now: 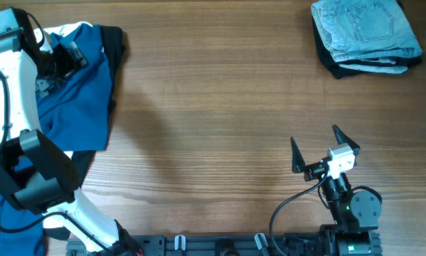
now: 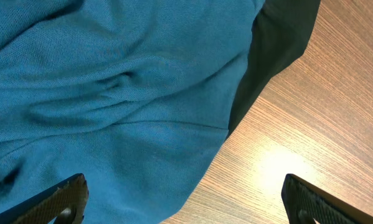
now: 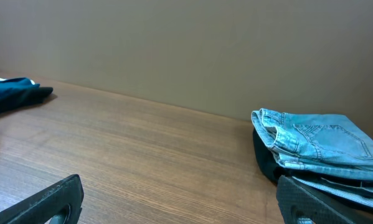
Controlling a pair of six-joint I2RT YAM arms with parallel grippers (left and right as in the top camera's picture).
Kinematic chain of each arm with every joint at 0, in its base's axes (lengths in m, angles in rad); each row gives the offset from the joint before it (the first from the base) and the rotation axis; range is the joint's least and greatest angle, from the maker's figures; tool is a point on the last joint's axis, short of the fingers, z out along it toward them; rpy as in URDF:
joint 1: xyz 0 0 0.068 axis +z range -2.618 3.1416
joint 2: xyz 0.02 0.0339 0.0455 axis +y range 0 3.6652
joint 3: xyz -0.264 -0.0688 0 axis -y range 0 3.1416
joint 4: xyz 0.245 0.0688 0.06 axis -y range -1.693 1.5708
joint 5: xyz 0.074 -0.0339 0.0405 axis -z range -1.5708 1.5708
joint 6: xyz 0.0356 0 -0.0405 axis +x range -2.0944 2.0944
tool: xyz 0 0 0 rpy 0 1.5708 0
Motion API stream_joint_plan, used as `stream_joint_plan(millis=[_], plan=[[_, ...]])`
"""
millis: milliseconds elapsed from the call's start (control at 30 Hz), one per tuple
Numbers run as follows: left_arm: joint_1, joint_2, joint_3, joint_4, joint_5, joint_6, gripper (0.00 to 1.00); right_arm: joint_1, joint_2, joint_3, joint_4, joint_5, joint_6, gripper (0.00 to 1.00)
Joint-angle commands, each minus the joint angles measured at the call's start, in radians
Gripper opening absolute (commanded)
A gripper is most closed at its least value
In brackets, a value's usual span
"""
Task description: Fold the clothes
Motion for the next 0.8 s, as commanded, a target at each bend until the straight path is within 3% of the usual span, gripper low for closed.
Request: stream_joint_plan(millis=[0,300,500,600,767], plan=[[0.000,0.012,0.011,-0.001,-0.002,0.012,1.00,0.003,-0.001,-0.001,-0.001,0.016,-0.013,1.00],[0.000,-0.007,0.011,-0.002,-0.055,0.012,1.00,0.003,-0.001,-0.001,-0.001,0.016,-0.013,1.00],[-0.014,-0.254,0.011,0.014,-0.096,0.012,1.00,0.003,-0.001,-0.001,-0.001,0.016,-0.013,1.00],[-0.022,-0.446,-0.045,0.158,-0.100,0.012,1.00,0.003,-0.001,-0.001,-0.001,0.016,-0.013,1.00],[-0.074,-0.756,-0.477,0.591,-0.099,0.011,1.00,0.003,-0.001,-0.001,-0.001,0.016,-0.013,1.00]])
